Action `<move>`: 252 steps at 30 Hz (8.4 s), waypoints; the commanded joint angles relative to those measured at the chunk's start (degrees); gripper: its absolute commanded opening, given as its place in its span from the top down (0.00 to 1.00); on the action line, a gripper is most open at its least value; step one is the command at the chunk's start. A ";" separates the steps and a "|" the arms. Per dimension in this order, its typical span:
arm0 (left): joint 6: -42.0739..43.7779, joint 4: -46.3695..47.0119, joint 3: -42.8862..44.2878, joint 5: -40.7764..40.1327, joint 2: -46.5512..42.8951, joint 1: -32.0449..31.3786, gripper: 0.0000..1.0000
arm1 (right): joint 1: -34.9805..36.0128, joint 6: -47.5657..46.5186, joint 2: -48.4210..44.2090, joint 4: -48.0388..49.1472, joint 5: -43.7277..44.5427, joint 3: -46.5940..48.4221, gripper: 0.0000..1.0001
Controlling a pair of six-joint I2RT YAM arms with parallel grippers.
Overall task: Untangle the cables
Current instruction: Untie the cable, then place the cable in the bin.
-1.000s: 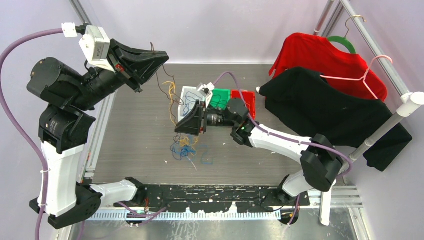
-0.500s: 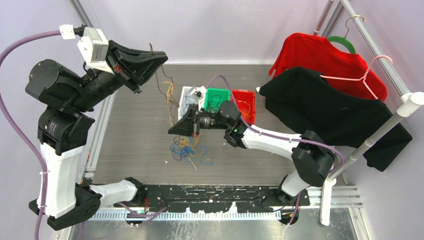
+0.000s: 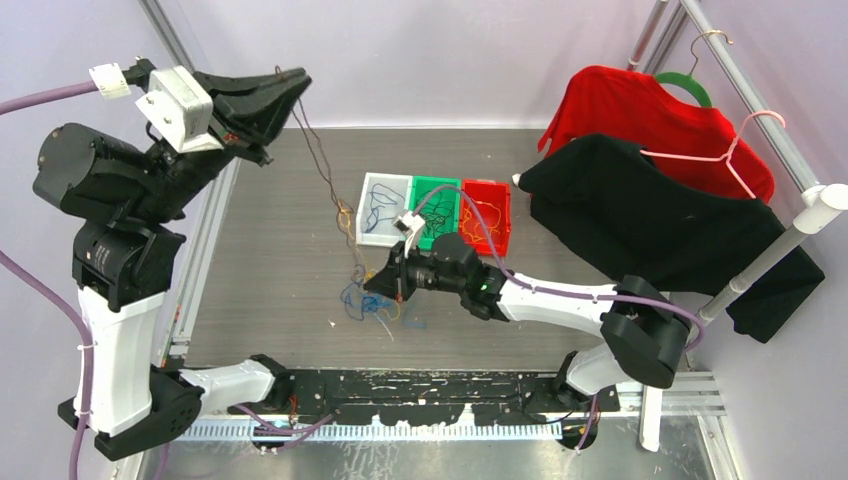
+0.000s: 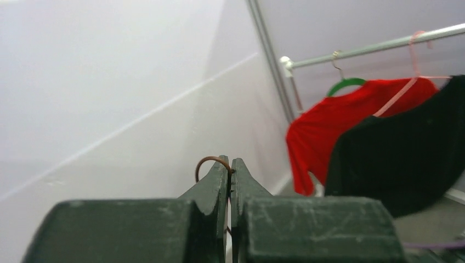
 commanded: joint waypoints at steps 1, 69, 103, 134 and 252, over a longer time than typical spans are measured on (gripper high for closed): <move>12.03 11.99 4.74 -7.08 1.91 0.06 1.00 | 3.26 -5.96 1.45 -10.93 10.75 2.89 0.99; 16.71 22.85 1.92 -2.80 32.35 -6.88 1.00 | -16.81 -2.76 -31.22 -29.61 54.31 -9.51 0.43; 33.36 27.25 -19.19 -12.24 22.84 -6.69 1.00 | -19.18 1.45 -31.87 -29.42 50.65 -11.21 0.53; 44.83 36.62 -17.60 -23.07 20.84 -5.91 1.00 | -19.24 3.78 -32.07 -30.07 49.05 -12.34 0.58; 21.46 -19.01 2.61 -5.71 62.19 -3.27 0.94 | -22.60 4.34 -35.91 -32.93 49.26 -12.19 0.75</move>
